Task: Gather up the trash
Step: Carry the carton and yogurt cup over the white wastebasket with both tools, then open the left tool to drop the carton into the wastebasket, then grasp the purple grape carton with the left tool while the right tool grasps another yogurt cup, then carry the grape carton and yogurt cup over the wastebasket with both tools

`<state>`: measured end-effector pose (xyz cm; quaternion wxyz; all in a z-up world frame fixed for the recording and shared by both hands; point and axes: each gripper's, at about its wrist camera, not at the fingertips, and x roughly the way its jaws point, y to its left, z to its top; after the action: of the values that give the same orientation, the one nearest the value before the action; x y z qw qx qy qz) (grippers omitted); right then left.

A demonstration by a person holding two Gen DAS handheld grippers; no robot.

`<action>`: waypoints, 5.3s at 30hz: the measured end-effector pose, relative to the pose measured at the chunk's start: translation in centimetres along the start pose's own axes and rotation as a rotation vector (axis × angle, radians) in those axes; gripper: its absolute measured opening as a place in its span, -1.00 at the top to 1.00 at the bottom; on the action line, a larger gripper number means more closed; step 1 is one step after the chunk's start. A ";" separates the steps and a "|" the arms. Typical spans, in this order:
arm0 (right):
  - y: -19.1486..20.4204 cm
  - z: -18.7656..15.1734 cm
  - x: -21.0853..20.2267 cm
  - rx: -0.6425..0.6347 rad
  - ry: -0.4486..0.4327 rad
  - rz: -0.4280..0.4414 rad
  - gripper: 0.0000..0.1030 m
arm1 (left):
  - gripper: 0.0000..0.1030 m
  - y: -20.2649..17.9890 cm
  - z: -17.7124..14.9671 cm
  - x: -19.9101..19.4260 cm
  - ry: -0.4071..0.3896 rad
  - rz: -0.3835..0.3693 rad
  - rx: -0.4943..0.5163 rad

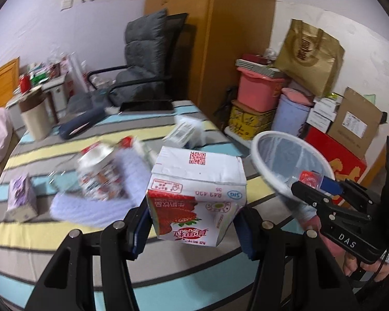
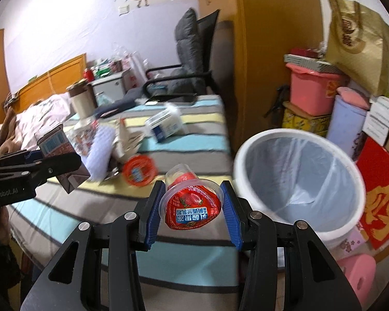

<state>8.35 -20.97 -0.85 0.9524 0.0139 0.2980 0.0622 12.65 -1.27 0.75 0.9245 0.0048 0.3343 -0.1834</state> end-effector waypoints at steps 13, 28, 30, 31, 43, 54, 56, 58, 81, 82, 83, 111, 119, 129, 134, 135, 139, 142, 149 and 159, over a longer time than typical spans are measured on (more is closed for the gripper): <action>-8.5 2.6 -0.7 0.087 -0.042 -0.179 0.11 | -0.15 -8.7 5.4 5.0 0.014 -0.186 0.098; -12.8 1.6 1.1 0.104 0.048 -0.249 0.11 | -0.15 -15.0 5.8 10.6 0.118 -0.274 0.172; -13.5 1.4 1.5 0.115 0.065 -0.254 0.11 | -0.15 -15.3 5.5 11.4 0.142 -0.274 0.175; -13.7 1.2 1.7 0.118 0.075 -0.255 0.11 | -0.15 -15.5 5.3 11.7 0.152 -0.275 0.177; -14.9 0.9 2.7 0.125 0.136 -0.263 0.01 | -0.43 -15.5 4.7 13.7 0.196 -0.267 0.167; -14.9 1.0 2.2 0.136 0.111 -0.284 -0.27 | -0.44 -14.7 4.9 12.7 0.172 -0.265 0.141; -14.8 1.1 1.8 0.141 0.103 -0.284 -0.27 | -0.45 -14.2 5.0 12.0 0.160 -0.260 0.136; -14.7 1.2 1.5 0.146 0.091 -0.289 -0.28 | -0.45 -13.7 5.1 11.4 0.149 -0.251 0.123; -6.0 2.4 -0.1 0.071 -0.005 -0.142 -0.28 | -0.49 -1.4 2.0 0.9 -0.016 0.026 -0.019; -5.4 2.5 0.2 0.063 -0.001 -0.128 -0.27 | -0.49 -0.6 1.8 0.4 -0.023 0.039 -0.036; -4.9 2.5 0.4 0.055 0.002 -0.116 -0.27 | -0.50 0.2 1.5 -0.2 -0.030 0.053 -0.049; 6.0 1.7 7.6 -0.096 0.163 0.125 -0.28 | -0.61 17.8 -3.4 -2.8 -0.003 0.369 -0.317; 6.5 2.1 8.7 -0.106 0.216 0.106 -0.28 | -0.61 20.9 -3.0 -1.7 0.017 0.401 -0.354; 6.8 2.4 9.5 -0.116 0.238 0.089 -0.05 | -0.61 24.2 -2.4 0.6 0.069 0.441 -0.374; 7.0 2.4 9.6 -0.130 0.233 0.082 0.09 | -0.61 24.9 -2.2 1.5 0.082 0.422 -0.373; 7.0 2.5 9.6 -0.129 0.233 0.081 0.09 | -0.61 25.2 -2.2 1.8 0.094 0.421 -0.377; 6.8 2.5 9.6 -0.119 0.232 0.083 0.11 | -0.61 25.6 -2.2 2.7 0.116 0.437 -0.380; 6.9 2.5 9.7 -0.123 0.233 0.080 0.11 | -0.61 25.5 -2.0 3.0 0.114 0.450 -0.368; 6.8 2.5 9.6 -0.116 0.230 0.081 0.11 | -0.26 25.2 -1.8 3.6 0.127 0.439 -0.338; 6.6 2.5 9.6 -0.106 0.226 0.081 0.11 | -0.15 25.0 -1.7 2.9 0.110 0.437 -0.341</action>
<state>16.86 -13.18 -3.80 0.9088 -0.0317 0.3991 0.1176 22.25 21.32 -5.22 0.9100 -0.0689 0.4009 0.0797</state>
